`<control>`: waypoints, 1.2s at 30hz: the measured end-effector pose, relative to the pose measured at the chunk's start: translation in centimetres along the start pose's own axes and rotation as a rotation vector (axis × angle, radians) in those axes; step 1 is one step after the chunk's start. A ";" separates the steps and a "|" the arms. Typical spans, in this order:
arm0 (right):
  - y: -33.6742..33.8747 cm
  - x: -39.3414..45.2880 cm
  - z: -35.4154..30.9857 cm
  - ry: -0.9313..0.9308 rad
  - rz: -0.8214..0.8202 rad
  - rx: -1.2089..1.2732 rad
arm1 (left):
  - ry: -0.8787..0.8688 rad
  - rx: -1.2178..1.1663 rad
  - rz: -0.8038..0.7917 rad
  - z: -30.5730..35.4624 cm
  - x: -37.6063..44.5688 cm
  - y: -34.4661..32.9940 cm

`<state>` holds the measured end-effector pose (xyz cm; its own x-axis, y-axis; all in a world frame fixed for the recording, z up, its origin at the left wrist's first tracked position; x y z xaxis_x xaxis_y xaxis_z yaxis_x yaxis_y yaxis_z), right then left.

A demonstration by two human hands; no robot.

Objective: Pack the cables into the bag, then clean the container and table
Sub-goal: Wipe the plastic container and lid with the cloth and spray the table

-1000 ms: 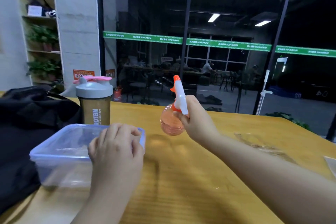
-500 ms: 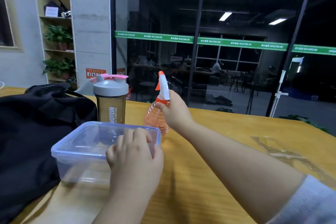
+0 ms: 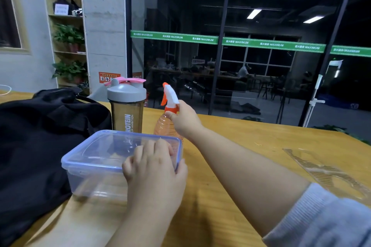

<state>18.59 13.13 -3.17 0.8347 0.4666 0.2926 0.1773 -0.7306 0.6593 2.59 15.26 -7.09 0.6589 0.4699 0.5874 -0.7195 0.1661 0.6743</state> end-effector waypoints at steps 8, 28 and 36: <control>-0.8 -0.9 -0.2 -0.021 -0.113 0.094 | -0.047 -0.042 0.030 0.4 -0.1 0.2; 7.8 -11.9 4.0 0.083 0.028 0.029 | -0.512 -0.256 0.060 4.4 -2.0 1.0; 14.3 -17.5 9.7 -0.048 0.045 -0.133 | -0.719 -0.225 -0.083 10.1 -4.3 0.7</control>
<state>11.63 -10.33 -5.59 0.8649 0.4080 0.2924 0.0709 -0.6760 0.7334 1.43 4.64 -4.63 0.6383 -0.2201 0.7376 -0.6378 0.3853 0.6669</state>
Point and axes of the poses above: each hand's wrist, its own x-axis towards the middle knuckle, its own y-axis out of the back of the hand, z = x × y, the point moved 7 cm from there along x, towards the middle knuckle, and after that the axes turned 5 degrees about -z, right-handed, at the moved point
